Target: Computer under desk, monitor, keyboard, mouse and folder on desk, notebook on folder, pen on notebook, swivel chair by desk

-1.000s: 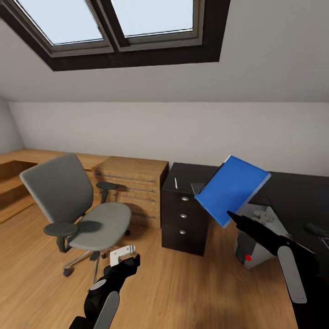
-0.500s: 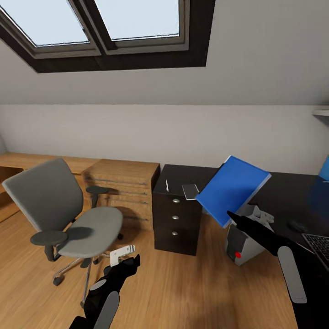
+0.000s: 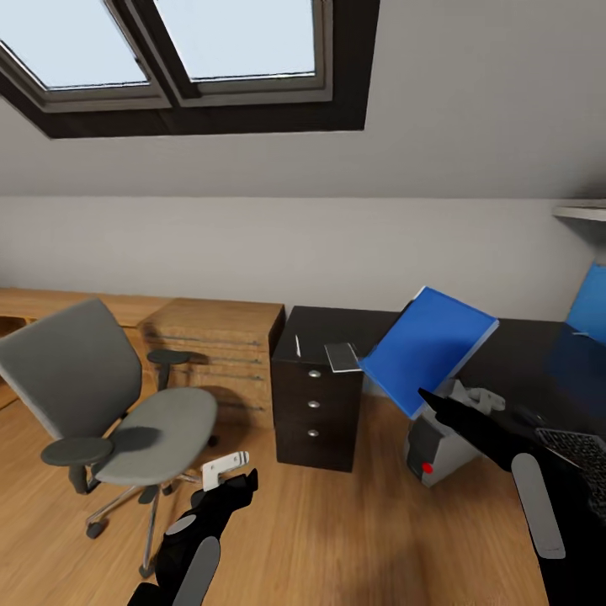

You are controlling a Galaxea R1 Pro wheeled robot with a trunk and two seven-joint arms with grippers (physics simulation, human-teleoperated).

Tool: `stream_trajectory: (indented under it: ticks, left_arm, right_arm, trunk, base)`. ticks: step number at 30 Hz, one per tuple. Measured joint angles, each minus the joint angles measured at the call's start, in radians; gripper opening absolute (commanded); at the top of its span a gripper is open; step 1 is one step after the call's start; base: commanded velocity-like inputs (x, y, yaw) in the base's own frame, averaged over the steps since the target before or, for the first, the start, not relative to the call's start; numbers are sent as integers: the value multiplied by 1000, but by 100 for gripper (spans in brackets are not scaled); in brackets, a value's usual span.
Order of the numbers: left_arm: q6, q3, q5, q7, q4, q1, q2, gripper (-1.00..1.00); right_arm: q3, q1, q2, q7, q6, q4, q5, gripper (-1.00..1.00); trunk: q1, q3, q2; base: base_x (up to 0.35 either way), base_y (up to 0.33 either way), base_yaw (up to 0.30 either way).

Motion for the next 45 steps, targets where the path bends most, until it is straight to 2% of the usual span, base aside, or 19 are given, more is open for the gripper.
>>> stream_trajectory:
  ticks: [7, 19, 26, 36, 45]
  left_arm:
    - [0, 0, 2, -1, 4, 0, 0, 100]
    - [0, 0, 2, -2, 5, 0, 0, 100]
    - [0, 0, 2, -2, 6, 0, 0, 100]
    - [0, 0, 2, -2, 6, 0, 0, 100]
    - [0, 0, 2, -2, 6, 0, 0, 100]
  right_arm:
    - [0, 0, 0, 0, 0, 0, 1, -100]
    - [0, 0, 0, 0, 0, 0, 2, -100]
    - [0, 0, -1, 0, 1, 2, 3, -100]
    - [0, 0, -1, 1, 0, 2, 1, -100]
    - [0, 0, -1, 1, 0, 1, 2, -100]
  trunk:
    - [-27, 22, 49]
    - [-27, 22, 49]
    - [-27, 22, 49]
    - [-27, 22, 49]
    - [-27, 22, 49]
  base:
    - [0, 0, -251]
    - [50, 0, -235]
    - [266, 0, -32]
    - [40, 0, 0]
    - [276, -50, 0]
